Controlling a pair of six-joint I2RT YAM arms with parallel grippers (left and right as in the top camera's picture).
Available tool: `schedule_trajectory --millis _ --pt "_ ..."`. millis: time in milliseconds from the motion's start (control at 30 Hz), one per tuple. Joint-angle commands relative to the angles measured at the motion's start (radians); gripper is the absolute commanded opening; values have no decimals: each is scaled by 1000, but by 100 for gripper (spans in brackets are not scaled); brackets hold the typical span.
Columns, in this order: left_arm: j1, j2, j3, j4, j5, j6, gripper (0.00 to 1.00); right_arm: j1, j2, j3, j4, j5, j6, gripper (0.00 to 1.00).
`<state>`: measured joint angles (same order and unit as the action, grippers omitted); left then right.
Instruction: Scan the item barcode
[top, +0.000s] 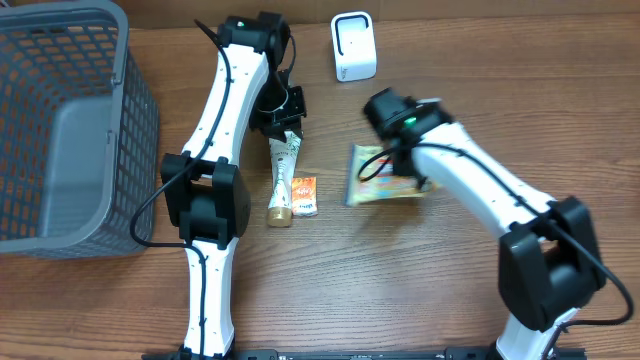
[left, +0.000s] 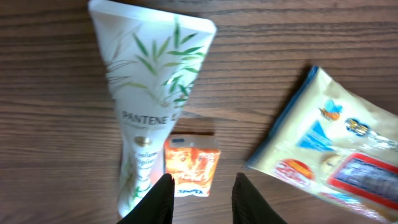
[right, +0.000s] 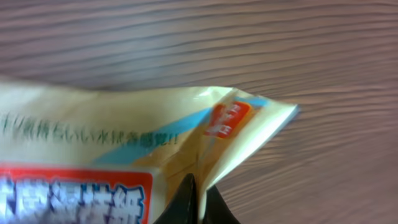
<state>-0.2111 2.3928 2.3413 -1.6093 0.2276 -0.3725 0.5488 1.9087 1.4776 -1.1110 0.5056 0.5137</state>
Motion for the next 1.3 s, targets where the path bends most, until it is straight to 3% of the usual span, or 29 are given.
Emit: schedule_trajectory --millis 0,133,267,367,800,933,1267 --pt "12 -3 18 -9 -17 38 25 64 -19 39 -6 -9 63 4" --pt "8 -3 18 -18 53 98 23 77 -19 123 -53 -6 67 4" --pt "-22 -3 8 -24 199 208 15 54 -19 217 -121 17 67 4" --pt "-61 -1 -10 -12 215 219 8 36 -20 263 -164 17 67 4" --pt "-246 15 -206 192 220 51 4 -15 -20 280 -225 7 67 4" --pt "-271 15 -306 314 307 27 4 -37 -20 281 -225 -33 66 4" --pt "-283 16 -449 584 368 -51 4 -46 -20 281 -127 -384 55 4"
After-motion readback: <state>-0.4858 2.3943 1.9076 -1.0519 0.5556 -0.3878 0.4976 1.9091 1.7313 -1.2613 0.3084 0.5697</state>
